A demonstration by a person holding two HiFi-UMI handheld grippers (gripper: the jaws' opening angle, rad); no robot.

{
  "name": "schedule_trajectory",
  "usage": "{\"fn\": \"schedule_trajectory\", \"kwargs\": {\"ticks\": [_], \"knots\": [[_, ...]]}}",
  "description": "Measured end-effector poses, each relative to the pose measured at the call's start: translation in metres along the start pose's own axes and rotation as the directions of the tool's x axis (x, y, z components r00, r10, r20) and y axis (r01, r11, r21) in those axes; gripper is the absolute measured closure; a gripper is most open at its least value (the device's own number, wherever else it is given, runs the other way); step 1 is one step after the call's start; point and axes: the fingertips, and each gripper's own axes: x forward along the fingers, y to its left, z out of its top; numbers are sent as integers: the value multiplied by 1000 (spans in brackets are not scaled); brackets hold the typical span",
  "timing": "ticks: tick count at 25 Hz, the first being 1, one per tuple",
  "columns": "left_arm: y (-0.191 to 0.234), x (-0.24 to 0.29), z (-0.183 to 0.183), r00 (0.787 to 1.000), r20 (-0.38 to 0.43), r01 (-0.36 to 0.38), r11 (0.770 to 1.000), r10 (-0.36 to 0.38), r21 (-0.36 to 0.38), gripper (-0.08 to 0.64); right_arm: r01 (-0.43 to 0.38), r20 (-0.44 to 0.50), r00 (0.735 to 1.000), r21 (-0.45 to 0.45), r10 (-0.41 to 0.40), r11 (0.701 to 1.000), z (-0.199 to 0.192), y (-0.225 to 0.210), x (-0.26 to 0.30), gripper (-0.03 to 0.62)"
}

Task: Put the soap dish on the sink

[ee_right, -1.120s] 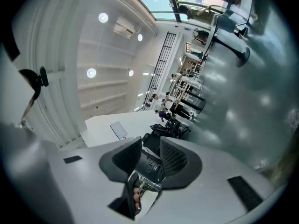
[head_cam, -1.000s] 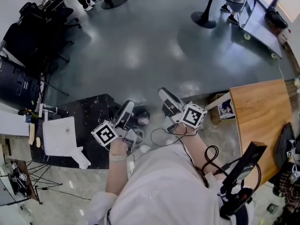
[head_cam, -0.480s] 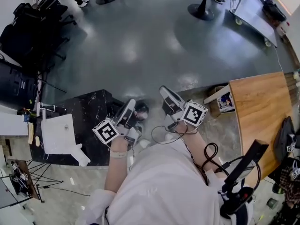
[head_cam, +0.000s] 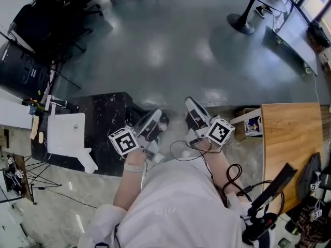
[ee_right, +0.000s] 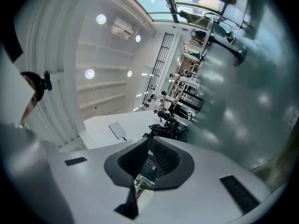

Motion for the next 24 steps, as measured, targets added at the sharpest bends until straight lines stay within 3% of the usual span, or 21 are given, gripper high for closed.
{"fn": "schedule_trajectory", "kwargs": {"ticks": [2, 7, 13, 17, 20, 24], "knots": [[0, 1, 1, 1000, 2, 4, 1000, -4, -3, 552, 16, -11, 1000, -44, -16, 999, 0, -1, 1, 543], [-1, 2, 0, 999, 16, 31, 999, -30, -35, 552, -4, 3, 1000, 14, 4, 1000, 1, -2, 1, 543], [6, 1, -11, 999, 10, 33, 999, -33, -38, 554, -4, -5, 1000, 11, 4, 1000, -10, -8, -6, 543], [5, -1, -16, 1000, 13, 28, 996, -27, -88, 554, 5, -12, 1000, 20, -5, 1000, -10, -6, -8, 543], [5, -2, -19, 1000, 0, 21, 998, -21, -64, 554, 6, -17, 1000, 22, -6, 1000, -11, -7, -8, 543], [7, -7, -25, 1000, 1, 20, 991, -20, -132, 554, 12, -18, 1000, 18, -12, 1000, -13, -6, -7, 543]]}}
